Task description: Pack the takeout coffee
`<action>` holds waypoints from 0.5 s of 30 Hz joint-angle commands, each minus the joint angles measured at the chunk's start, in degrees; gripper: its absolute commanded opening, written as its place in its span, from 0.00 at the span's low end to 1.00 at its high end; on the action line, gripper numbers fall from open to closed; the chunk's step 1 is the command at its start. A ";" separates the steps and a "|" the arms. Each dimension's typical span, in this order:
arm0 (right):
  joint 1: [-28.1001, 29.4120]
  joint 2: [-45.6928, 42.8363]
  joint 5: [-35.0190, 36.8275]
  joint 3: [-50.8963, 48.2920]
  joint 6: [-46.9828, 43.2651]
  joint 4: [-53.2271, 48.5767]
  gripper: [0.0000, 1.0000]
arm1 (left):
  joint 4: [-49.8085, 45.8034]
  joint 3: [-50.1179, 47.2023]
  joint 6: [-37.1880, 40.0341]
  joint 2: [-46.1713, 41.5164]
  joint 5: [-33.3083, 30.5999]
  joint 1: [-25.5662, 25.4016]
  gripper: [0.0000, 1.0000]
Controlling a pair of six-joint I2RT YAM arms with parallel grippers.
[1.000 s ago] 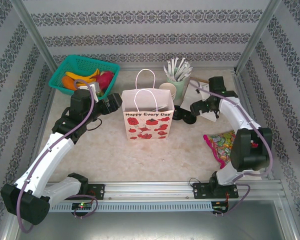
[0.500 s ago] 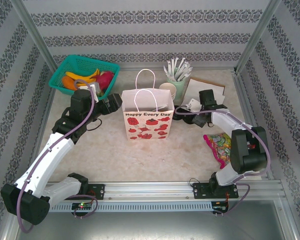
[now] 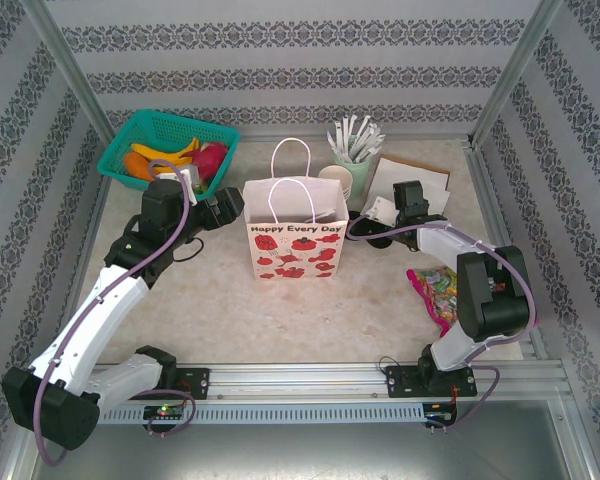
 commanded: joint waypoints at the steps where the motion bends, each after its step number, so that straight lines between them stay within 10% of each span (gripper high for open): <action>1: 0.63 1.05 1.26 0.72 -0.90 0.95 0.73 | 2.32 -0.28 1.15 -0.35 -0.49 0.47 1.00; 9: 0.58 -0.20 0.00 2.32 2.10 -1.64 0.47 | 2.26 0.22 1.28 0.03 -0.14 0.49 1.00; 15: 0.55 -2.16 -0.75 2.50 4.12 -3.59 0.03 | 2.14 0.47 1.49 0.03 -0.06 0.54 1.00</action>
